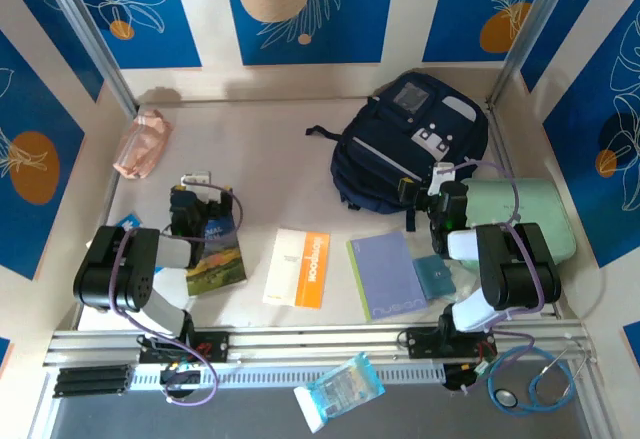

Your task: Pack books, pencil case, and school supplies into a backpack

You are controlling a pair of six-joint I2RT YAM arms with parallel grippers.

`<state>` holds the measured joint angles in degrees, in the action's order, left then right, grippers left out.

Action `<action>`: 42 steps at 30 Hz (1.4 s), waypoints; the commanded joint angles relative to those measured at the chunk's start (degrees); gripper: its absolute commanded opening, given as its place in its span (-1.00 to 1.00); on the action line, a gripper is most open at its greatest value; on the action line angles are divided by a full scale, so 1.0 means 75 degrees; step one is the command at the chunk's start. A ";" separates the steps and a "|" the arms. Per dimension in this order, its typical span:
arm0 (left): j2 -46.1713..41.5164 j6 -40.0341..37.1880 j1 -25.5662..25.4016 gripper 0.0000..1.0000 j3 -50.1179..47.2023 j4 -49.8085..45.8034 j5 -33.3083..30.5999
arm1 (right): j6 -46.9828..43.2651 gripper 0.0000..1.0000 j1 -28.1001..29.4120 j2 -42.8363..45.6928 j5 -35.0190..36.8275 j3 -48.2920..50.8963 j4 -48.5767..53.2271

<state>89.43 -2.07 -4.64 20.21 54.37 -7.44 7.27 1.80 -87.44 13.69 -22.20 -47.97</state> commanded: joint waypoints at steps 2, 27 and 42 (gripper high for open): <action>0.0041 -0.0116 -0.0024 0.99 0.0130 -0.0006 0.0184 | 0.0010 0.98 -0.0010 0.0022 0.0066 -0.0076 -0.0073; 0.0035 -0.0088 -0.0002 0.99 0.0165 -0.0057 0.0230 | 0.0033 0.98 -0.0065 0.0012 -0.0039 -0.0123 0.0012; -0.2250 0.0024 -0.0117 1.00 0.0017 -0.1553 -0.0548 | 0.0490 0.98 0.0560 0.2727 0.0503 -0.1052 0.3421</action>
<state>78.52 -3.11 -4.84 18.02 49.65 -7.97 7.88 5.50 -71.13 17.96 -25.74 -32.25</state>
